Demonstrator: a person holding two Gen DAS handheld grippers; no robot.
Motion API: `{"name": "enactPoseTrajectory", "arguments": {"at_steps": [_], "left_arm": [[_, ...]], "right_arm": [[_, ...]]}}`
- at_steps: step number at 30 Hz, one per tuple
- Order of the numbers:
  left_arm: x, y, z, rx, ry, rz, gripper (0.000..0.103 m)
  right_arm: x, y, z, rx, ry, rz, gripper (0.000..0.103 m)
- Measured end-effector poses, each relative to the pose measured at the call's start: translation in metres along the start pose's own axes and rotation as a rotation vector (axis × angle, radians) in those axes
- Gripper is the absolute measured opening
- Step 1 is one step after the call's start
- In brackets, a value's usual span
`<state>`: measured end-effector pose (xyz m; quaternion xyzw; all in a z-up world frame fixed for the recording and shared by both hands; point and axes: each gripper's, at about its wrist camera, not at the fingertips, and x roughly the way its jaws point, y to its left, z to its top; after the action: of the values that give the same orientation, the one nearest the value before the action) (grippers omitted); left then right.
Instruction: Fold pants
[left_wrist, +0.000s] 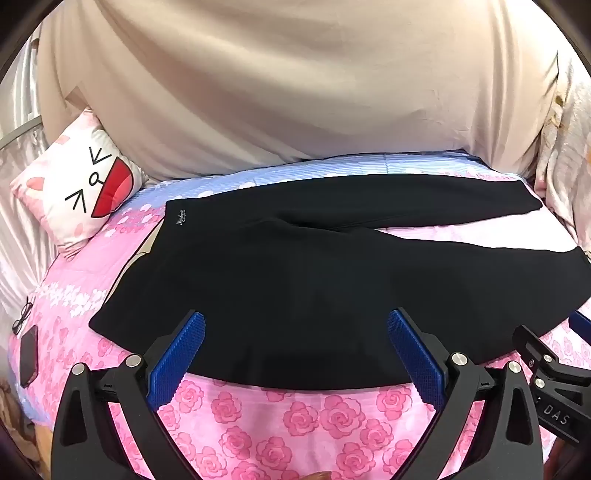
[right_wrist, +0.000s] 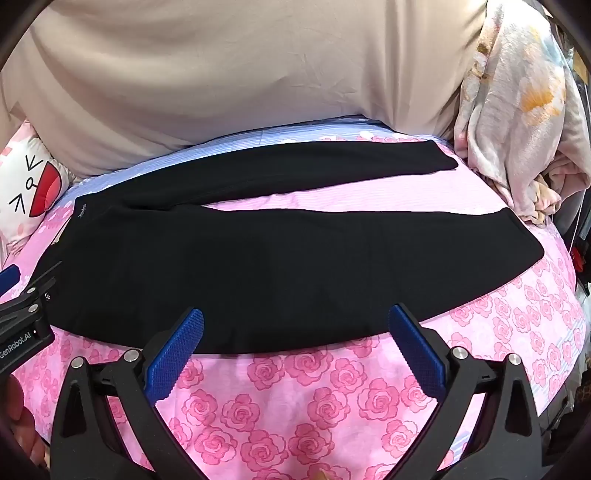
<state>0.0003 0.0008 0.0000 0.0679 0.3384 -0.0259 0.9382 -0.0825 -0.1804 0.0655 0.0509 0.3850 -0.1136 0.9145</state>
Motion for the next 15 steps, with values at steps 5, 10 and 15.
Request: {"name": "enactPoseTrajectory", "arguments": {"at_steps": [5, 10, 15], "left_arm": [[0.0005, 0.0015, 0.0004, -0.005, 0.004, -0.003, 0.098], [-0.0005, 0.0026, 0.0000, -0.002, 0.008, 0.000, 0.098], [0.0019, 0.0035, -0.0017, 0.001, 0.006, 0.006, 0.098]], "right_arm": [[-0.0002, 0.0006, -0.0003, 0.001, -0.001, 0.002, 0.098], [0.0000, 0.0015, -0.0005, 0.001, 0.001, 0.003, 0.098], [0.0010, 0.0025, 0.0006, 0.002, 0.003, 0.004, 0.098]]}}
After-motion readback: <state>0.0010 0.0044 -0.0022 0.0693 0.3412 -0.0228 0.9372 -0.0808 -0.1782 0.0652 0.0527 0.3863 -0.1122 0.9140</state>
